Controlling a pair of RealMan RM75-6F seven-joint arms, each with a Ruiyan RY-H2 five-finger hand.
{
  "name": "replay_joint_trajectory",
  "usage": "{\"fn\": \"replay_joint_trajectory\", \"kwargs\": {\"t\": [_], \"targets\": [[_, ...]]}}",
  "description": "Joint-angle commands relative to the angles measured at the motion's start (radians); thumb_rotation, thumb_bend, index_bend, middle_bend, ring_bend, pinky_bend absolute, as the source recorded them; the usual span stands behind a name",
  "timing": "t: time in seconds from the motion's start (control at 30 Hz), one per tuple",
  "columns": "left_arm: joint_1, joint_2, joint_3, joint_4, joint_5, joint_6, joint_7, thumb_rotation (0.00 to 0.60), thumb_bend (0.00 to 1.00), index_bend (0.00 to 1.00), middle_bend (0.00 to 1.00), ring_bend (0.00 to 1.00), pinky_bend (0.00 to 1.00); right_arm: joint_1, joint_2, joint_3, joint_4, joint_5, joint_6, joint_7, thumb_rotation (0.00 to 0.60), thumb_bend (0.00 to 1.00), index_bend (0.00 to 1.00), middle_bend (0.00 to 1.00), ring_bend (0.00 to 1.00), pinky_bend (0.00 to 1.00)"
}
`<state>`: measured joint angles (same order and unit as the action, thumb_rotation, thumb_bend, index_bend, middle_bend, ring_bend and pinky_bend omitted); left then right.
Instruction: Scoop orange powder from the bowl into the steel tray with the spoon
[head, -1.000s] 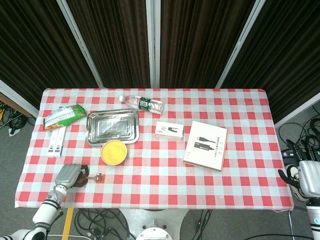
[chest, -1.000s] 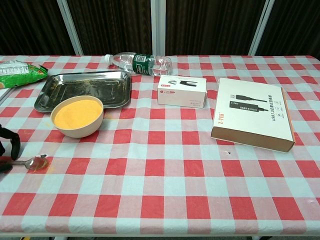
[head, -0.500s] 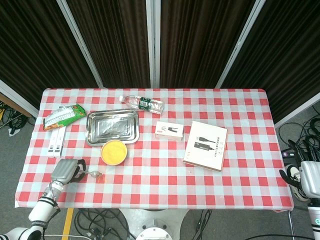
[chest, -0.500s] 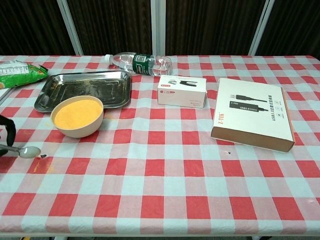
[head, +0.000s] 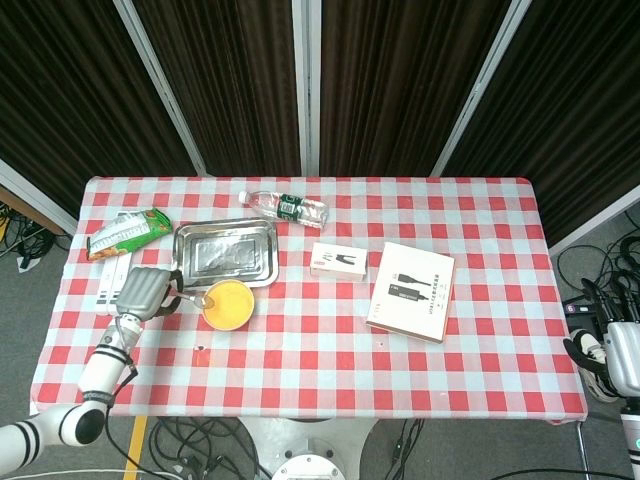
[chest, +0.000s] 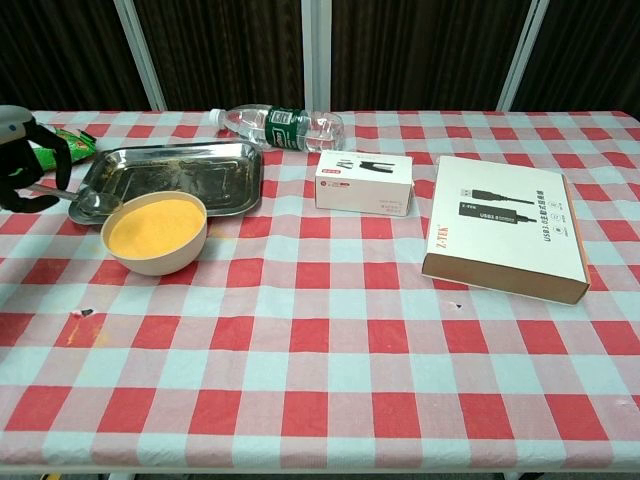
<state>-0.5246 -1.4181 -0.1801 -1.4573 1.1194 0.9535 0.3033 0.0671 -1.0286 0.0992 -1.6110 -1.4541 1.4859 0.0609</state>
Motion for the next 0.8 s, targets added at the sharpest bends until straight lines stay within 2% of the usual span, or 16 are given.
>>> {"fn": "replay_joint_trajectory", "kwargs": {"t": [0.03,0.3,0.47,0.63,0.8], "targets": [[-0.045,-0.050,-0.011,0.023,-0.069,-0.012,0.092,0.600,0.44,0.64,1.00,0.97,1.00,0.000,0.000,0.000,0.002,0.003,-0.003,0.002,0.600,0.15,0.09,0.22,0.03,0.11],[-0.069,-0.084,0.010,0.002,-0.137,0.034,0.221,0.600,0.44,0.61,1.00,0.97,1.00,0.003,-0.004,0.001,0.010,0.004,-0.009,0.010,0.600,0.15,0.09,0.22,0.03,0.12],[-0.076,-0.081,0.028,-0.024,-0.136,0.048,0.248,0.600,0.44,0.55,1.00,0.97,1.00,0.006,-0.006,0.002,0.016,0.005,-0.014,0.017,0.600,0.15,0.09,0.22,0.03,0.11],[-0.080,-0.059,0.037,-0.058,-0.137,0.058,0.259,0.600,0.44,0.43,0.99,0.97,1.00,0.003,-0.006,0.003,0.022,0.010,-0.012,0.025,0.600,0.15,0.09,0.22,0.03,0.12],[-0.088,-0.030,0.046,-0.065,-0.131,0.047,0.256,0.600,0.43,0.43,0.99,0.96,1.00,0.004,0.001,0.011,0.026,0.016,-0.010,0.037,0.600,0.15,0.09,0.22,0.03,0.12]]}}
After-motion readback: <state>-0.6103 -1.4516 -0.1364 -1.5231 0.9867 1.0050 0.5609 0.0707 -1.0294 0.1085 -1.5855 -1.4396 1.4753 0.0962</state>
